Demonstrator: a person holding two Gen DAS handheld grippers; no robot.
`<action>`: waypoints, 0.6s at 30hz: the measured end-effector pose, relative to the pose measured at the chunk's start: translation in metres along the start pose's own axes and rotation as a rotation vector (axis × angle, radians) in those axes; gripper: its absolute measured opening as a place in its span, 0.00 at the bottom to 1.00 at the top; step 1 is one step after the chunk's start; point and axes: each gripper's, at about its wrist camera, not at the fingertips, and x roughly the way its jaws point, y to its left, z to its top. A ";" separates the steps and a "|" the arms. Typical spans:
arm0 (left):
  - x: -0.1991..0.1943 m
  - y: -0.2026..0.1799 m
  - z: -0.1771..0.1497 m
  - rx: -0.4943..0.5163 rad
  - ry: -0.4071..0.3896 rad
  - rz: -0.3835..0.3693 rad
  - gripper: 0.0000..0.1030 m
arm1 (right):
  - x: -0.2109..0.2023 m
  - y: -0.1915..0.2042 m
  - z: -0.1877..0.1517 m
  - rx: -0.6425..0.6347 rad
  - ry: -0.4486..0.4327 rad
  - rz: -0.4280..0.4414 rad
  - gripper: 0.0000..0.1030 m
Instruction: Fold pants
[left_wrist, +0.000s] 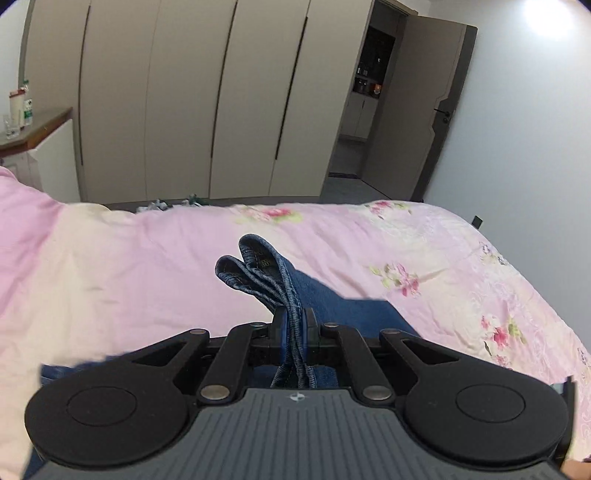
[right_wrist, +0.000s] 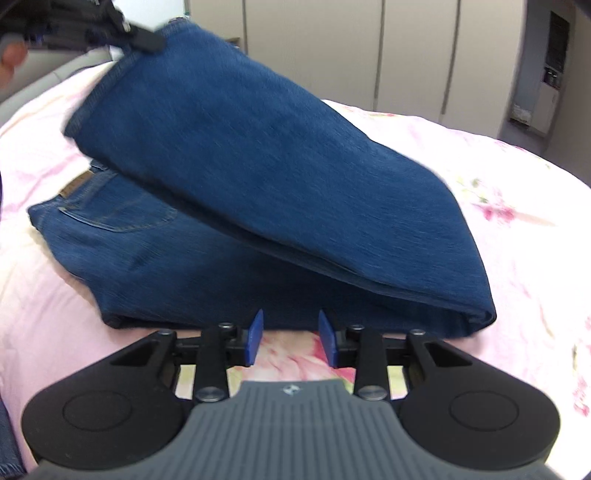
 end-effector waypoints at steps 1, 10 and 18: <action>-0.007 0.006 0.005 0.003 0.001 0.010 0.07 | 0.004 0.004 0.001 -0.003 -0.006 0.012 0.26; -0.038 0.087 0.013 0.109 0.022 0.224 0.07 | 0.065 0.024 0.005 0.012 -0.054 -0.081 0.25; 0.030 0.181 -0.052 -0.007 0.204 0.329 0.07 | 0.063 0.035 -0.011 -0.074 -0.054 -0.203 0.24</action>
